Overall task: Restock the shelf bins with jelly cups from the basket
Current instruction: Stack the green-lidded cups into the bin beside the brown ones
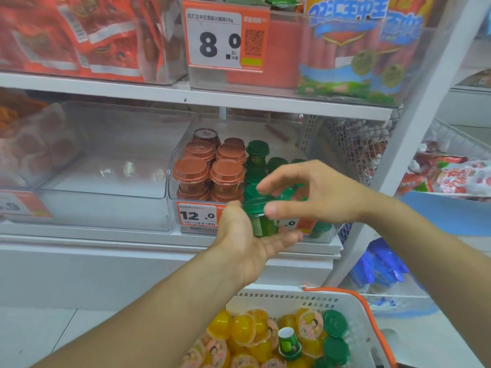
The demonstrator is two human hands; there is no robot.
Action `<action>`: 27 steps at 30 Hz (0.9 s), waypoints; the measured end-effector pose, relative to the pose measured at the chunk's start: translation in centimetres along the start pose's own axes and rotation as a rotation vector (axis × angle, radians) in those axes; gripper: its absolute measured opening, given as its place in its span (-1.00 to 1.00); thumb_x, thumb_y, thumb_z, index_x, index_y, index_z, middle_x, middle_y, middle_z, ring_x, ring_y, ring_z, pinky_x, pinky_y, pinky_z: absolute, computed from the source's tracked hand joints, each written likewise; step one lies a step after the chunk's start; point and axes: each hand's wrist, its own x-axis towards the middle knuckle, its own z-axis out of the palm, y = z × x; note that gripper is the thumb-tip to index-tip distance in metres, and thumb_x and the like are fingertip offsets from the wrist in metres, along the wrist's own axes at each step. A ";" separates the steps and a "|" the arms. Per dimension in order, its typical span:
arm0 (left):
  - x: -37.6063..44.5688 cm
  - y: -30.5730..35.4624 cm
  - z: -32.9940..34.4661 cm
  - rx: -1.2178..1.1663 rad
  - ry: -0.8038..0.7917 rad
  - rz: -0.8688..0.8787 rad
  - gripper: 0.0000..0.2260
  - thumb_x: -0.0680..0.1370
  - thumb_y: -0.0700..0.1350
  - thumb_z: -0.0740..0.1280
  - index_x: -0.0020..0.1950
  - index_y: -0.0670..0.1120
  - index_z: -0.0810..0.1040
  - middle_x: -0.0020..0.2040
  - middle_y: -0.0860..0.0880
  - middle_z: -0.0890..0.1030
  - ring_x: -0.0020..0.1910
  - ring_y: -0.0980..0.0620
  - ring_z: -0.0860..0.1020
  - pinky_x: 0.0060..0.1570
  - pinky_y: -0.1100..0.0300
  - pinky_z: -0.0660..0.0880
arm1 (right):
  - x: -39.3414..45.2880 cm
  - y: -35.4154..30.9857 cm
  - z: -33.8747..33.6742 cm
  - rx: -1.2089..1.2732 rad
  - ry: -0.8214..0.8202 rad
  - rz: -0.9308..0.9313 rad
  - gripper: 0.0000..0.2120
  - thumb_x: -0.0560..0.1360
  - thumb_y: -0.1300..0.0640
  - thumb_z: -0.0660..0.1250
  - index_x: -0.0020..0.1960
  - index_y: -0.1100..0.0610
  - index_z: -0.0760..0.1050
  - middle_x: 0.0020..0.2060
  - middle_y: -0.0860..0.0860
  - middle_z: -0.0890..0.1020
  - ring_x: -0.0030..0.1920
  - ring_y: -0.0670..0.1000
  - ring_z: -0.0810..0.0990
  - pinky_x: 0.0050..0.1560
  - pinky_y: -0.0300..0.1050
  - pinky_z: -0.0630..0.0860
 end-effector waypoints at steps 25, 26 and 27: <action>2.1 -0.3 -1.9 0.329 -0.091 -0.168 -0.43 0.65 0.25 -0.02 0.03 -0.23 0.50 -0.39 -0.12 0.52 -0.55 0.01 0.34 -0.63 0.35 0.06 | 5.2 4.3 -3.4 -0.073 0.547 0.246 -0.68 0.44 -0.16 0.48 -0.10 0.11 0.68 -0.35 -0.09 0.66 -0.31 -0.05 0.61 -0.26 -0.23 0.45; 2.3 -0.4 -2.0 0.358 -0.069 -0.168 -0.44 0.66 0.23 -0.02 0.03 -0.23 0.51 -0.38 -0.13 0.55 -0.54 0.00 0.37 -0.63 0.34 0.08 | 6.4 5.2 -3.7 -0.201 0.548 0.286 -0.68 0.46 -0.17 0.46 -0.06 0.09 0.68 -0.26 -0.05 0.67 -0.26 -0.03 0.60 -0.21 -0.22 0.43; 2.6 -0.5 -2.1 0.378 -0.051 -0.169 -0.45 0.67 0.21 -0.02 0.03 -0.22 0.52 -0.36 -0.14 0.57 -0.52 0.00 0.39 -0.62 0.33 0.09 | 7.8 6.0 -3.8 -0.316 0.532 0.313 -0.69 0.49 -0.15 0.43 0.01 0.08 0.68 -0.16 0.00 0.68 -0.21 -0.01 0.58 -0.17 -0.21 0.41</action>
